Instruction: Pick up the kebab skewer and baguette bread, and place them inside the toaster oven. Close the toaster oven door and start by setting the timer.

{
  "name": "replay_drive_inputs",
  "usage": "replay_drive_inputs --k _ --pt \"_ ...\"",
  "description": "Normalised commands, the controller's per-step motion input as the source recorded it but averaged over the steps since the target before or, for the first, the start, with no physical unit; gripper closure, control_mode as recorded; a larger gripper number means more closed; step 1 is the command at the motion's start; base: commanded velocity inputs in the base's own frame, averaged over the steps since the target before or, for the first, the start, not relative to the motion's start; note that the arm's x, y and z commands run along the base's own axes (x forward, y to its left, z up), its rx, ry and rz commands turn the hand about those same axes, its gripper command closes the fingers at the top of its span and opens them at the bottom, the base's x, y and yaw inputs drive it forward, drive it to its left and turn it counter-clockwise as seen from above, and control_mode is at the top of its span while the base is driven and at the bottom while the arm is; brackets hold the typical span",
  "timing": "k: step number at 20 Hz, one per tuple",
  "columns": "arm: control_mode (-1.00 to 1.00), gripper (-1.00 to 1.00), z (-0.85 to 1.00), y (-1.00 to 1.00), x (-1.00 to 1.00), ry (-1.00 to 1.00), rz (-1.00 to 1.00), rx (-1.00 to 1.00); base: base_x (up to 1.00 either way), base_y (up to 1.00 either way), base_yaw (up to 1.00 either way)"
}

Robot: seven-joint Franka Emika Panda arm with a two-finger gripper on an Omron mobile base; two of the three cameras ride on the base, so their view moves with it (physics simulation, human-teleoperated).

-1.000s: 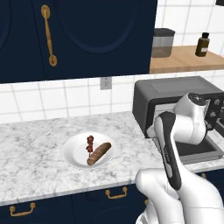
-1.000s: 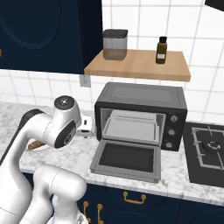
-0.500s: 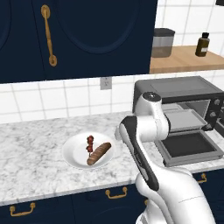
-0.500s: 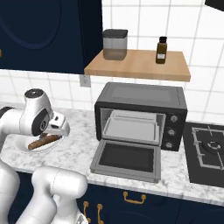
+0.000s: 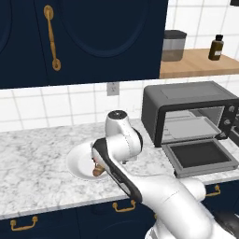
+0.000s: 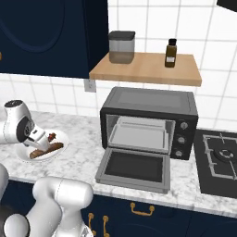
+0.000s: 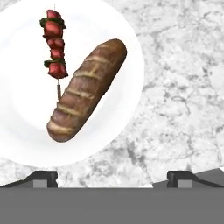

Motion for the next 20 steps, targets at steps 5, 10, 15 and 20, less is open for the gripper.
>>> replay_drive_inputs --k 5,10,15,20 --pt "-1.0 -1.0 -0.37 0.62 0.36 0.18 -0.16 0.0 0.0 0.0 0.0" --pt "-1.0 -1.0 -0.24 0.47 0.4 0.12 -0.09 0.0 0.0 0.0 0.0" --pt "-1.0 -1.0 -0.43 0.0 0.14 0.0 -0.11 0.0 0.0 0.0 0.0" --pt "-1.0 -1.0 -0.37 -0.01 0.04 0.0 -0.12 0.0 0.0 0.0 0.0"
